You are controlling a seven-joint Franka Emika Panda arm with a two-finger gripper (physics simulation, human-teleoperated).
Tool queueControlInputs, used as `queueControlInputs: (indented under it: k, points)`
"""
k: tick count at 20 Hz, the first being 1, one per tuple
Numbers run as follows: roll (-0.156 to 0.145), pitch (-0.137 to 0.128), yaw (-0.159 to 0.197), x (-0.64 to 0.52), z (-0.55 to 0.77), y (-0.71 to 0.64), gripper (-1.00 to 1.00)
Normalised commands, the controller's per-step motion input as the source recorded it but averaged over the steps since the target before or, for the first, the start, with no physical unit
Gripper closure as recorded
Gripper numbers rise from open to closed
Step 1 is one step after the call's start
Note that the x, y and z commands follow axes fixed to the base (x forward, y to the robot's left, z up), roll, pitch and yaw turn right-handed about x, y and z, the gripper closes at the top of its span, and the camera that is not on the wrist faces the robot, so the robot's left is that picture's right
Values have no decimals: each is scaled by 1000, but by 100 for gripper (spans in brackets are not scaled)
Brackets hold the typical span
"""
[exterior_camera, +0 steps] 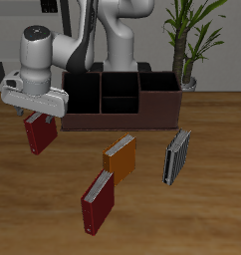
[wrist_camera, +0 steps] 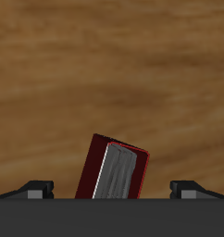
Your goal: Place the right red book into the back desk caddy's right compartment
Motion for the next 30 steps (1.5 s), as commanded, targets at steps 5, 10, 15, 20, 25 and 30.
queueControlInputs:
  k: [5,10,15,20,25,30]
  points:
    - [-2,10,-29,13,-172,96,100]
    - [4,-3,-17,-20,3,12,100]
    - [-9,-36,-7,36,293,-9,100]
    - [25,-53,18,123,413,219,100]
    - [46,-66,43,155,654,534,100]
    - [35,-72,50,46,803,536,100]
